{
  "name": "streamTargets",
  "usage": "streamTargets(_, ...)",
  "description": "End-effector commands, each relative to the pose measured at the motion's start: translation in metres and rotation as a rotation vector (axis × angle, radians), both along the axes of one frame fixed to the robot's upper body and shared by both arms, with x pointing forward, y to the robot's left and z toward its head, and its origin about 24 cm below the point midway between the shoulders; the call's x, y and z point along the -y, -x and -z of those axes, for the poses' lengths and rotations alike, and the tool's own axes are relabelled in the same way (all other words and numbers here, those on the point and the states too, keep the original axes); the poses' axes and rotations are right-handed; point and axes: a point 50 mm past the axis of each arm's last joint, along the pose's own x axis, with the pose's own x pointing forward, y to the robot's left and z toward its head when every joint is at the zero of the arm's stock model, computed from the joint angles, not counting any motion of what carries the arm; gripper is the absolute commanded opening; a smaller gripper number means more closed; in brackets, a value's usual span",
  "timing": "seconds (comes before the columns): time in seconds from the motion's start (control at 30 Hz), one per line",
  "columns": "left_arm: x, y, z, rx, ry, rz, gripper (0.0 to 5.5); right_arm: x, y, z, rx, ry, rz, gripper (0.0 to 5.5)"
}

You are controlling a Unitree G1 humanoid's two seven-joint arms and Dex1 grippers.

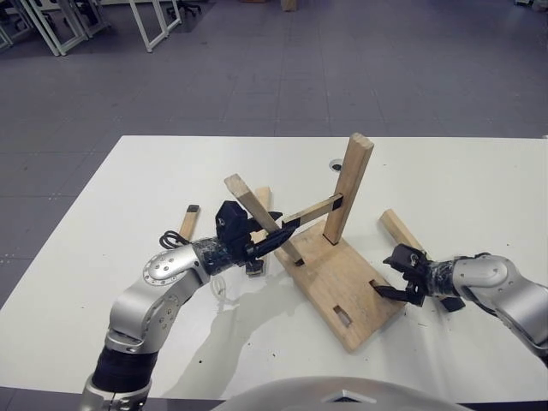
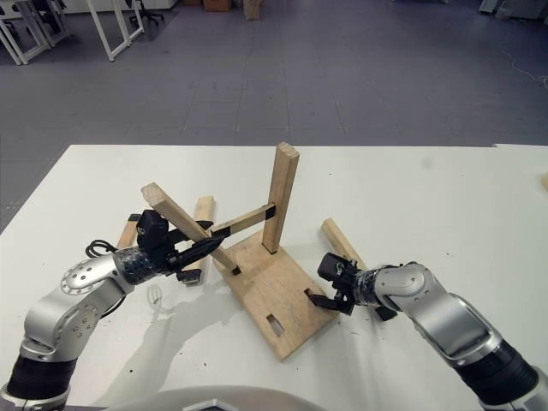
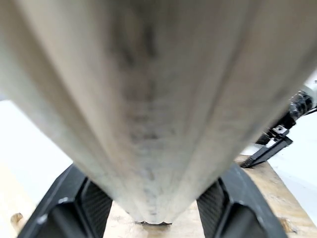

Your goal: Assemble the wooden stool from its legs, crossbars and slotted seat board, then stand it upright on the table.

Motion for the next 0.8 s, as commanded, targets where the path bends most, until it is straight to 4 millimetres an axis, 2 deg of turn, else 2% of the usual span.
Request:
streamTargets(0.03, -0.004, 0.003, 0.016, -0.051, -0.080, -0.013, 2.05, 0.001, -0.001, 0.001, 0.002, 0.011, 0.001, 3.48)
streamTargets(0.2, -0.004, 0.003, 0.014, -0.077, -0.081, 0.059, 2.05, -0.001, 0.000, 0.002, 0.011, 0.011, -0.002, 3.48)
streamTargets(0.47, -0.016, -0.019, 0.014, -0.077, -0.201, 0.053, 2.05, -0.007, -0.001, 0.002, 0.021, -0.007, 0.000, 3.48)
streamTargets(0.57, -0.021, -0.023, 0.021, -0.114, -0.276, 0.059, 2.05, -0.010, -0.001, 0.001, 0.028, -0.021, 0.001, 3.48)
streamTargets(0.67, -0.023, -0.022, 0.033, -0.183, -0.354, 0.104, 2.05, -0.016, -0.006, -0.009, 0.067, -0.050, 0.006, 3.48)
streamTargets(0.8, -0.029, -0.022, 0.046, -0.236, -0.380, 0.092, 2.05, -0.023, -0.022, -0.039, 0.166, -0.151, 0.037, 3.48)
